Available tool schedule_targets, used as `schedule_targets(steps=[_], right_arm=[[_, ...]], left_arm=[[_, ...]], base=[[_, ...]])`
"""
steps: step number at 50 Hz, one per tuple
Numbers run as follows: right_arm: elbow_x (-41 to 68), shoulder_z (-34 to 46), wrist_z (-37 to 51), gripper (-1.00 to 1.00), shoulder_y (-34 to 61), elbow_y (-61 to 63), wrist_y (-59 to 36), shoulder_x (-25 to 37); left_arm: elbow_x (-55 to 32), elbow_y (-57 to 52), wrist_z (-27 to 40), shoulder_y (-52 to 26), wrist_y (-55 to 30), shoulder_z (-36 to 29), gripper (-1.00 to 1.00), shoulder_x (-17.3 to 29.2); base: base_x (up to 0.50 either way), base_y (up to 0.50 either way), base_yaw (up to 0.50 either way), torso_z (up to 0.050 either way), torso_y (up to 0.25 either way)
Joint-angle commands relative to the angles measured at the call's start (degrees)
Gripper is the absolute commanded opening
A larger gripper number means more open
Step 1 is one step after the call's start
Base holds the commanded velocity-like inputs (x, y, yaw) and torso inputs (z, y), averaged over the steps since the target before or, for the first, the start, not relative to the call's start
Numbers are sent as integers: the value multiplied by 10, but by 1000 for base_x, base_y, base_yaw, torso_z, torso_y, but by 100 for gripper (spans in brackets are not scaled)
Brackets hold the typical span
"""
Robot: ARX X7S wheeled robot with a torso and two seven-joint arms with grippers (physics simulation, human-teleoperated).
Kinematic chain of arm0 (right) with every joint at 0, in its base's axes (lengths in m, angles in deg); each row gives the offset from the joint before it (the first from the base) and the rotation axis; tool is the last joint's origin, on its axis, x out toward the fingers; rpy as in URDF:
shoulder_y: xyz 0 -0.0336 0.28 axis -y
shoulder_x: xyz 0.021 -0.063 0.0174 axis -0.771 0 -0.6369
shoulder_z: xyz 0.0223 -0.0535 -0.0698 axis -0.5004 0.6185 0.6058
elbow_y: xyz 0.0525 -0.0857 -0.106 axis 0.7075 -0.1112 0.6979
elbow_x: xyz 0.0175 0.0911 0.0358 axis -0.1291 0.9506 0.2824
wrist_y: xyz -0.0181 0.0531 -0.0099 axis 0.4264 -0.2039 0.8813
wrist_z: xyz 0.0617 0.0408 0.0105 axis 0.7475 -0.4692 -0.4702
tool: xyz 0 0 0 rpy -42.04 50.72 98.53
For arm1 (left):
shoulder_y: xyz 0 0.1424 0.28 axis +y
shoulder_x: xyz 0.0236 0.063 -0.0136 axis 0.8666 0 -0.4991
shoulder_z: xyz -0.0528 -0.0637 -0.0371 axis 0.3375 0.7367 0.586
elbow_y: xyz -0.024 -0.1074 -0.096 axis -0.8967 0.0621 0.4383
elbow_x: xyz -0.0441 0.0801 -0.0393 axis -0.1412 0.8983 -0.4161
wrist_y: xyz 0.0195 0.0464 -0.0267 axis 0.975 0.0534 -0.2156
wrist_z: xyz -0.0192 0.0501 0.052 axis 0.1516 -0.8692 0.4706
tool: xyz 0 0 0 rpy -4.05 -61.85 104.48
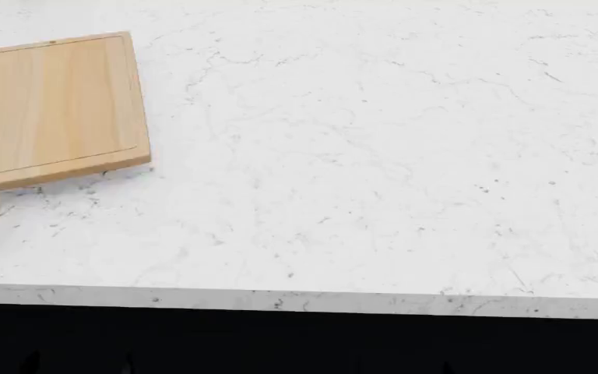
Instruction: Place the bread and cheese on the cutting board.
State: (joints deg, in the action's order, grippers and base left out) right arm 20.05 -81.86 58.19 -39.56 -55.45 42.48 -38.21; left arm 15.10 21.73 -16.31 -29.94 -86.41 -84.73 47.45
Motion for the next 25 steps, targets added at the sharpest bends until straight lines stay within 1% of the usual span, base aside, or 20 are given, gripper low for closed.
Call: schedule_targets(steps=[1,13,19,25], right_arm=[[48,58,58,100,2,-1,3,48],[57,66,66,100,3,2,-1,56],[62,71,70,100,2,9,-4,60],[63,75,73,100,4,1,2,63]], left_arm=[[-36,1,42,-1,2,-42,100,36],[-52,8,48,-3,7,-50,100,44],[-38,3,69,-2,1,-55,100,48],[-53,7,64,-2,11,-57,100,51]], base=[[0,0,0,0,0],[0,0,0,0,0],[0,0,0,0,0],[0,0,0,0,0]])
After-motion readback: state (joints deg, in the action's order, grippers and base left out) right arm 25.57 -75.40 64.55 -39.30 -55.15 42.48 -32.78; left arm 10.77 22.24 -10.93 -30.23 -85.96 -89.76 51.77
